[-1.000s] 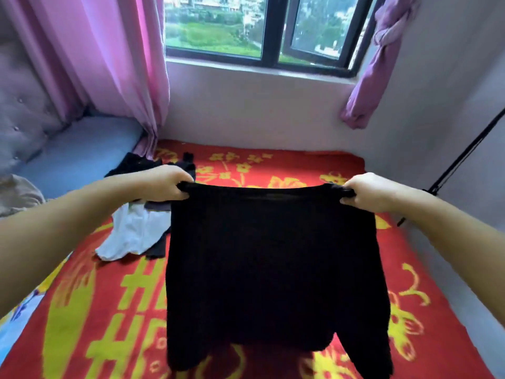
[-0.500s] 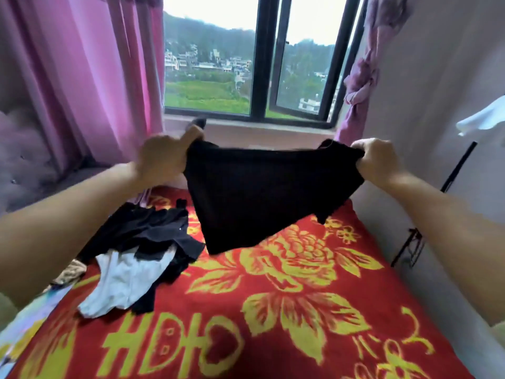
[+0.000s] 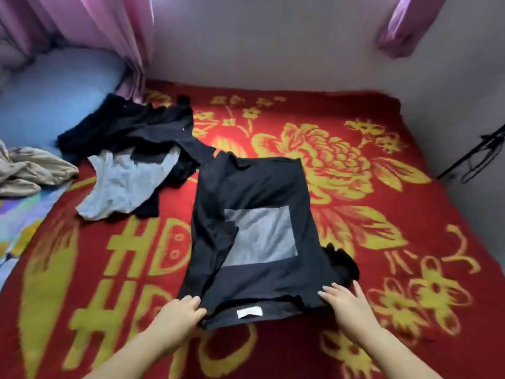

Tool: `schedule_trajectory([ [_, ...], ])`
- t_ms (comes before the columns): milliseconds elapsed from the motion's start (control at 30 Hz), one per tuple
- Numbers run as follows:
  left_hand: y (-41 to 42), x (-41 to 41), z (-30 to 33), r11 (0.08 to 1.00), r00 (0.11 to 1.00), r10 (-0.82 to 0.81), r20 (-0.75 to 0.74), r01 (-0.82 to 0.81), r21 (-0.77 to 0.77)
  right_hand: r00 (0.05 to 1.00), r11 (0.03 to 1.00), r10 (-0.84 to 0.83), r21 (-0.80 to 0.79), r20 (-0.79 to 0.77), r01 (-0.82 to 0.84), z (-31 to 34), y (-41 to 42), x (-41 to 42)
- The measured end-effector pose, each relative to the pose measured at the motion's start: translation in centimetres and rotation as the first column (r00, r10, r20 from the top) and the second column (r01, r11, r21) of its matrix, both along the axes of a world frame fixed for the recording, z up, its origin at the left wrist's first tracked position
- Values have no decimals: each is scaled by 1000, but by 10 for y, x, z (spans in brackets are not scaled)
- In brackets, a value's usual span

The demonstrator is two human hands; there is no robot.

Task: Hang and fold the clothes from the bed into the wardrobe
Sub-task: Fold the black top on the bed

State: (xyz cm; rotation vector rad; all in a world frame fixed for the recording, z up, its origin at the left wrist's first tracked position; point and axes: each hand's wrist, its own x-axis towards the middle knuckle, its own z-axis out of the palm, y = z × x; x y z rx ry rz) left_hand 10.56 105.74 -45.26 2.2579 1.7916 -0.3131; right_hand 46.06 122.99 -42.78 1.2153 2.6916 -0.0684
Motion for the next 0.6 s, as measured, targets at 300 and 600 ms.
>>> schedule_trajectory([
  [300,-55,19,-90,941,943,317,100,-299,-161,999,985,-31,-166,32,36,-124,-88,3],
  [600,81,-4,-95,609,572,778,262,-788,-90,929,874,-115,-481,-353,-74,-121,-58,-145],
])
